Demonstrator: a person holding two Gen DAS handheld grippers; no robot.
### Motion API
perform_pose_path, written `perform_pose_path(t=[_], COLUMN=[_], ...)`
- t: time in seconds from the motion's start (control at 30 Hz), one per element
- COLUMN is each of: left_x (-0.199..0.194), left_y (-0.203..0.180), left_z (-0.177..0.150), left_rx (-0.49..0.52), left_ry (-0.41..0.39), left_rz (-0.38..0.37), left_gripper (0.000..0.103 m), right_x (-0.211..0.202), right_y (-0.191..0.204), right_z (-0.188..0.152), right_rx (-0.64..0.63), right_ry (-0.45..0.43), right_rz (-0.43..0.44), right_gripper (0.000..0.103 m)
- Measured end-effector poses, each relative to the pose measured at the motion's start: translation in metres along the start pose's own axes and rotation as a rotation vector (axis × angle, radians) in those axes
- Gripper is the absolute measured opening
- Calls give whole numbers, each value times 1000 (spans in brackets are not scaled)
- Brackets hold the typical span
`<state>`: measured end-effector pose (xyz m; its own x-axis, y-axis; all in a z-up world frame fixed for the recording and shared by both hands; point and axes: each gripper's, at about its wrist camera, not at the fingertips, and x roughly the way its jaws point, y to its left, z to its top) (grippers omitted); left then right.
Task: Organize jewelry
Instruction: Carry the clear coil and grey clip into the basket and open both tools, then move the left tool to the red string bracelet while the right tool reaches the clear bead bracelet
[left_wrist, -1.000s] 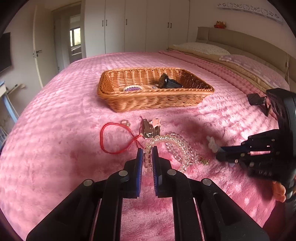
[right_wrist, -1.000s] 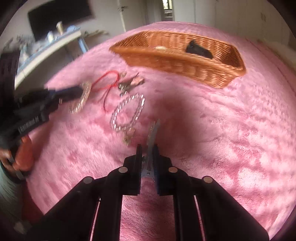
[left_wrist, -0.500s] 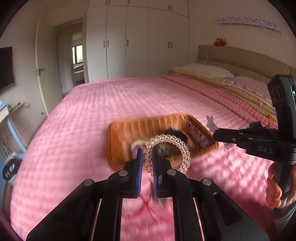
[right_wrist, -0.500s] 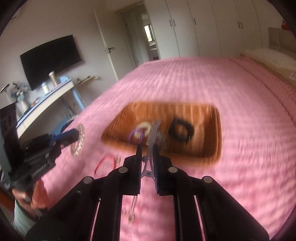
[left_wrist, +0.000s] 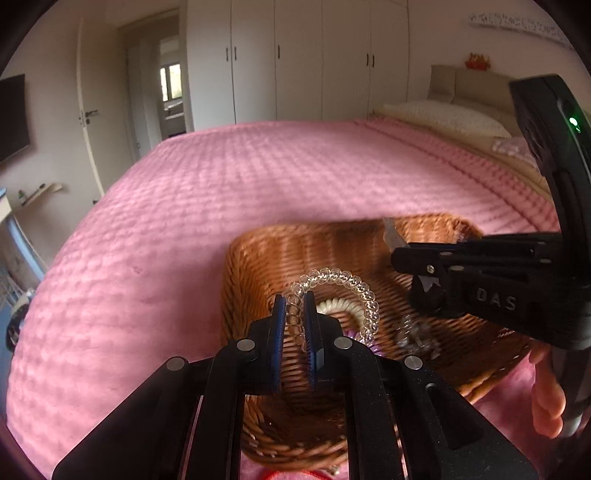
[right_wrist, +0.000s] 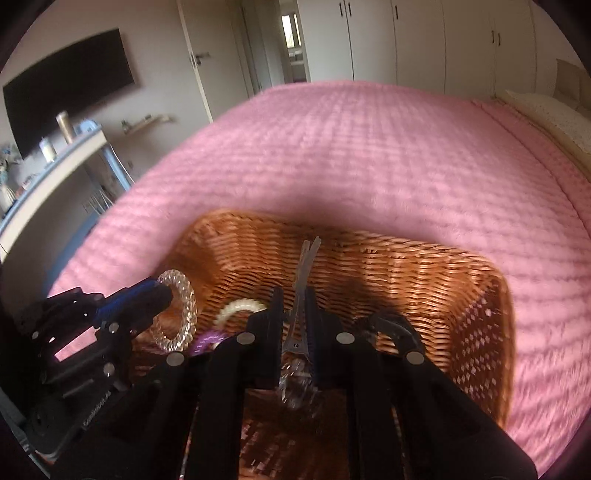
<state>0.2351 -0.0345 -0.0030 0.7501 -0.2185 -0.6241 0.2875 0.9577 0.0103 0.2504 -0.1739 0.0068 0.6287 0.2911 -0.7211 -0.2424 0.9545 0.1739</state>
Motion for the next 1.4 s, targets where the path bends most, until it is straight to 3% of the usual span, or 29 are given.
perform_pose_path(t=[0.23, 0.37, 0.5, 0.67, 0.7, 0.83, 0.97, 1.1, 1.23, 1.4], left_x=[8, 2, -16, -57, -65, -105, -145, -173, -183, -170], left_y=[-6, -8, -4, 0, -1, -5, -11, -18, -18, 5], left_z=[-8, -8, -7, -9, -10, -19, -35, -61, -88, -110], left_rx=[43, 40, 5, -32, -34, -37, -40, -25, -33, -116], left_ry=[21, 12, -16, -64, -73, -110, -143, -158, -140, -80], left_rz=[5, -8, -43, -84, -91, -105, -100, -82, -60, -56], left_gripper=[10, 18, 27, 29, 34, 43, 54, 54, 54, 54], right_x=[14, 7, -10, -49, -60, -100, -133, -149, -143, -118], right_y=[-1, -4, -3, 4, 6, 16, 29, 40, 44, 42], right_z=[-6, -10, -14, -28, -33, -57, -88, -119, -146, -171], right_rx=[9, 21, 17, 16, 16, 11, 11, 7, 36, 71], right_ry=[41, 38, 23, -4, -14, -66, -97, -105, -76, -14], right_rz=[-9, -3, -3, 20, 30, 53, 85, 79, 115, 123], right_gripper=[10, 11, 11, 12, 15, 44, 44, 44, 44, 44])
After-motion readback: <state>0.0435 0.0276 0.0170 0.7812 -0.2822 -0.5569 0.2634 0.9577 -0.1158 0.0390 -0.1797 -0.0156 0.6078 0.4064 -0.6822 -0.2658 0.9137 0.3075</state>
